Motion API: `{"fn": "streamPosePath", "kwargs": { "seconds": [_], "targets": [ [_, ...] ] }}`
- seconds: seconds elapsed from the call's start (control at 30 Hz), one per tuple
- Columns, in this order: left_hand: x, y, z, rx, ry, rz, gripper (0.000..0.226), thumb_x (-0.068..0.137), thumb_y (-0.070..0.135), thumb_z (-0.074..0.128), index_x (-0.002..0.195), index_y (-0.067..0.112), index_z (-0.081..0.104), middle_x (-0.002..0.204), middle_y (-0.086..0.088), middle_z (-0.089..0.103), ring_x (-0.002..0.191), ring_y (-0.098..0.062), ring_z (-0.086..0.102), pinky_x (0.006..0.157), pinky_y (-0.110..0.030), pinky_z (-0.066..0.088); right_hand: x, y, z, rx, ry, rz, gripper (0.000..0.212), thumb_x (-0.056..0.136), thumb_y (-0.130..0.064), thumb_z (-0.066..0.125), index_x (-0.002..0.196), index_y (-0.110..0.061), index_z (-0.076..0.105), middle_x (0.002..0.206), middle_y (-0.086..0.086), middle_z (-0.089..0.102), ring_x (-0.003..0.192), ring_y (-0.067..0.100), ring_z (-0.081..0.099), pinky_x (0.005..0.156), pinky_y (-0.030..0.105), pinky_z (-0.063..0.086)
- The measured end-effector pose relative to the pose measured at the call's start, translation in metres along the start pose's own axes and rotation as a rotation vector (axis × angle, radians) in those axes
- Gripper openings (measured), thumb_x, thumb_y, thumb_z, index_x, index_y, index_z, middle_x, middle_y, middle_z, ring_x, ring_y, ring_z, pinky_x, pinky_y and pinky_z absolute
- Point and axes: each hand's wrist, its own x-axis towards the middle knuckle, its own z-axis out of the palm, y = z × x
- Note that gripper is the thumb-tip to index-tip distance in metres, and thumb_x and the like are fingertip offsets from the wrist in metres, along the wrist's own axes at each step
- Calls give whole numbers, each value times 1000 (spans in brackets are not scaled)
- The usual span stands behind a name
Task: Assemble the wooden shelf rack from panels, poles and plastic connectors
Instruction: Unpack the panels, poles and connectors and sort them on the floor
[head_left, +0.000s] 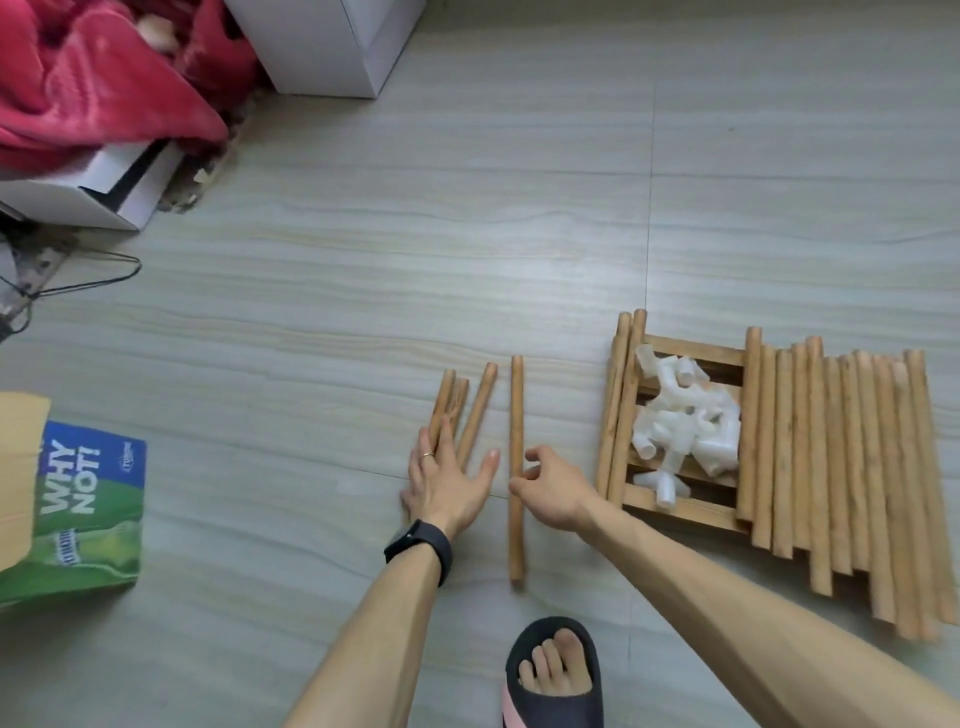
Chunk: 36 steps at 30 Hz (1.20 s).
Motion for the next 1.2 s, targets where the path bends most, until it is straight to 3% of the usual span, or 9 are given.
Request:
{"fn": "streamPosePath", "kwargs": {
  "seconds": [0.23,0.33,0.47,0.53,0.67,0.87,1.07,1.13,1.2],
  "targets": [
    [2,13,34,247,-3,38,87,89,83,20,150,46,-29,154,-6,-48,147,-40,-31,108,-81,-3,-52,28,-72,-23,122,-141,30,97,-35,61,125,-26,56,101,-17,64,89,4,66,73,21,54],
    [2,29,39,261,5,-8,102,72,98,10,148,45,-32,152,-10,-49,144,-46,-34,102,-85,-2,-70,49,-115,-81,177,-127,25,99,-34,60,122,-25,59,105,-13,67,92,6,66,83,26,54],
    [-4,53,50,352,-20,13,110,71,98,24,145,42,-35,150,-14,-51,140,-54,-34,98,-88,3,-74,73,-145,-218,280,-71,31,100,-38,59,128,-26,56,124,-5,65,102,10,63,82,26,49],
    [-4,59,48,336,-13,36,101,83,81,37,147,45,-32,155,-12,-44,144,-52,-27,102,-86,9,-69,84,-147,-432,368,-53,45,98,-42,58,139,-24,51,144,2,54,125,21,53,100,36,47],
    [4,47,36,272,52,65,75,105,36,35,149,56,-22,164,3,-29,153,-39,-8,107,-80,18,-59,101,-135,-681,373,-47,73,98,-54,49,160,-32,16,170,3,3,154,32,9,124,48,18],
    [15,23,24,248,60,70,60,109,42,24,154,52,-13,166,2,-24,155,-28,-6,106,-77,23,-51,115,-109,-586,434,-69,81,100,-48,47,161,-35,-4,167,-3,-22,155,30,-1,124,48,16],
    [-6,61,-2,387,90,116,90,94,24,52,159,40,-7,166,-3,-26,153,-32,1,112,-65,27,-65,104,-143,-612,442,-91,72,98,-48,48,160,-29,15,169,6,10,150,33,24,120,47,28],
    [-13,91,-12,480,102,266,86,92,24,53,160,34,2,166,-4,-26,154,-29,-9,118,-58,22,-80,102,-168,-671,446,-87,68,97,-47,47,157,-24,24,164,7,27,145,31,34,116,45,35],
    [-21,132,-20,541,99,401,73,96,32,50,160,29,14,169,-12,-5,155,-31,-1,123,-51,12,-96,107,-191,-745,430,-49,65,97,-44,49,154,-20,31,158,7,37,141,28,40,112,44,41]
  ]
}}
